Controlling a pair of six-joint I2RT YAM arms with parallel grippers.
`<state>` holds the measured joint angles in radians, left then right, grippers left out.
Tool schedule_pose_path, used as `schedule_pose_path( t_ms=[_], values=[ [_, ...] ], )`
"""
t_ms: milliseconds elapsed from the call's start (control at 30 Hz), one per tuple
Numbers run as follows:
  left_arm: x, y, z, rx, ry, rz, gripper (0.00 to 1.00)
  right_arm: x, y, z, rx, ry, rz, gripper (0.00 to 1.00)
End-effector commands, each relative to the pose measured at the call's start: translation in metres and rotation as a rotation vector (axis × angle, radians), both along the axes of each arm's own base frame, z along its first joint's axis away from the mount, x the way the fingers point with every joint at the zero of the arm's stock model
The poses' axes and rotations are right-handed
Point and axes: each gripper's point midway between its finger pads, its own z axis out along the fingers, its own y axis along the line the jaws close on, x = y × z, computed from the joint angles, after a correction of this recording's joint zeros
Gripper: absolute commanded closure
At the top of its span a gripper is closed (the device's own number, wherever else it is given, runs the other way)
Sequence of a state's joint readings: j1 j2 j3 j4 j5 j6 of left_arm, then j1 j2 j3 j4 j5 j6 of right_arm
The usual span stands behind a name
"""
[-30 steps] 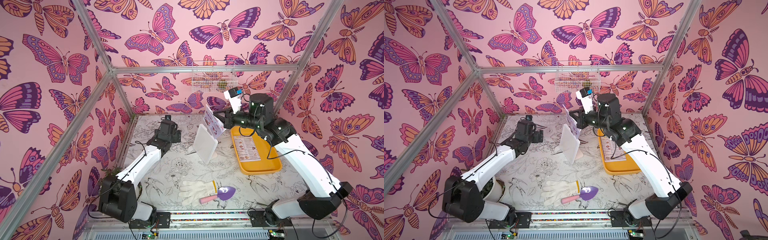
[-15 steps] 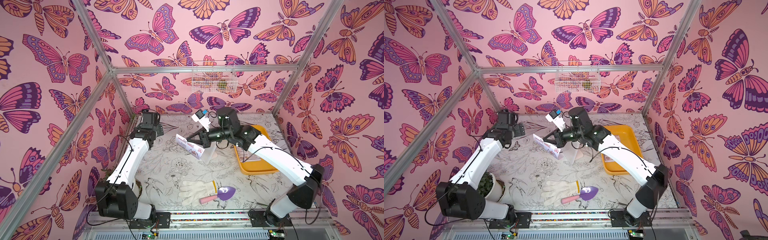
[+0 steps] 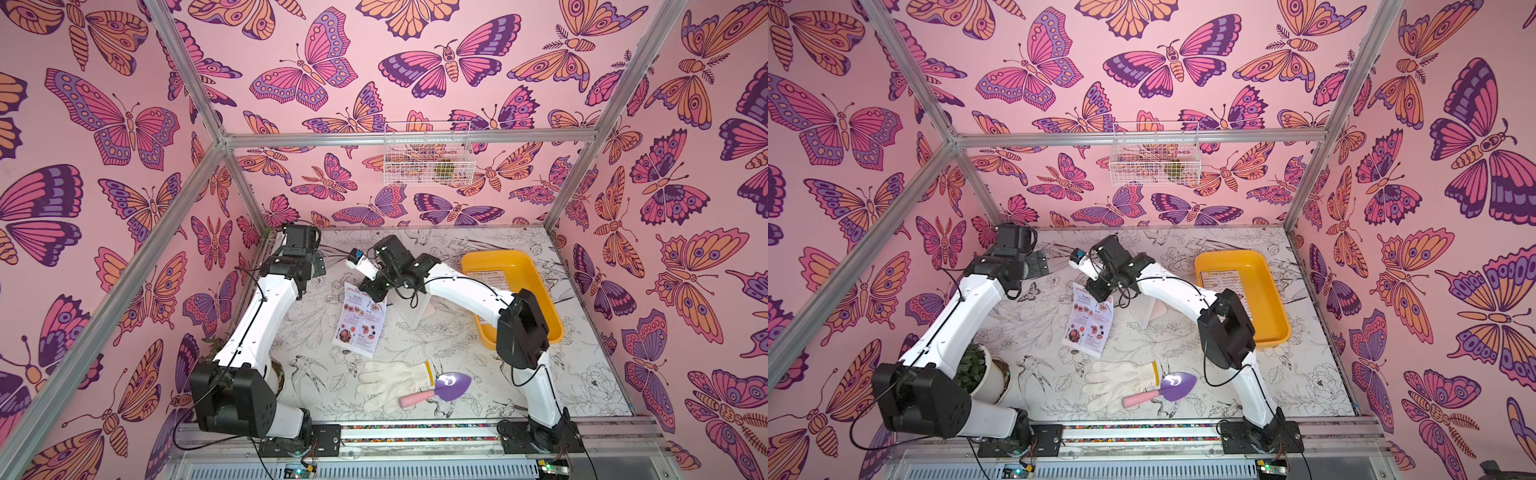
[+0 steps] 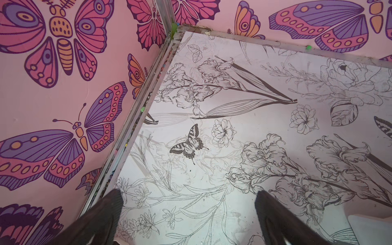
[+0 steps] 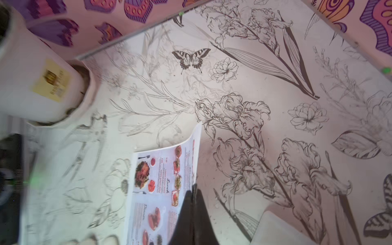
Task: Replace the menus in the menu holders
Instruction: Place the menu at the center of the board.
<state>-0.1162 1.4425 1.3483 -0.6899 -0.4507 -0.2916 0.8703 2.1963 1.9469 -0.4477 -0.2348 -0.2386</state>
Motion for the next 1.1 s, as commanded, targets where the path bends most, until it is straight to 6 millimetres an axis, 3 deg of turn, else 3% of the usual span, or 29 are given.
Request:
schedule_pose_path(
  t_ms=[0,133,300,400,500,567,667,867,1067],
  values=[
    [-0.009,0.006,-0.006,0.007,0.026,0.042,0.00,0.022,0.014,-0.008,-0.093,-0.243,0.016,1.00],
    [-0.010,0.009,-0.006,0.008,0.023,0.067,0.00,0.038,0.023,-0.020,-0.079,-0.325,-0.022,0.98],
    [-0.014,0.013,-0.012,0.023,0.051,0.099,0.00,0.050,0.028,-0.013,-0.046,-0.380,-0.073,0.74],
    [-0.019,0.007,-0.014,0.013,0.072,0.079,0.00,0.045,0.016,0.012,-0.026,-0.378,-0.115,0.66],
    [-0.028,-0.011,-0.017,0.011,0.097,0.016,0.00,0.020,-0.002,0.059,0.048,-0.345,-0.115,0.58],
    [-0.038,-0.030,-0.021,-0.011,0.131,-0.051,0.00,-0.004,-0.023,0.096,0.113,-0.270,-0.126,0.51],
    [-0.060,-0.073,-0.034,-0.051,0.192,-0.185,0.00,-0.041,-0.061,0.120,0.150,-0.101,-0.158,0.42],
    [-0.119,-0.168,-0.074,-0.210,0.338,-0.427,0.00,-0.082,-0.163,0.113,0.124,0.185,-0.403,0.28],
    [-0.171,-0.282,-0.094,-0.289,0.433,-0.714,0.00,-0.084,-0.291,0.081,0.104,0.257,-0.787,0.23]
  ],
)
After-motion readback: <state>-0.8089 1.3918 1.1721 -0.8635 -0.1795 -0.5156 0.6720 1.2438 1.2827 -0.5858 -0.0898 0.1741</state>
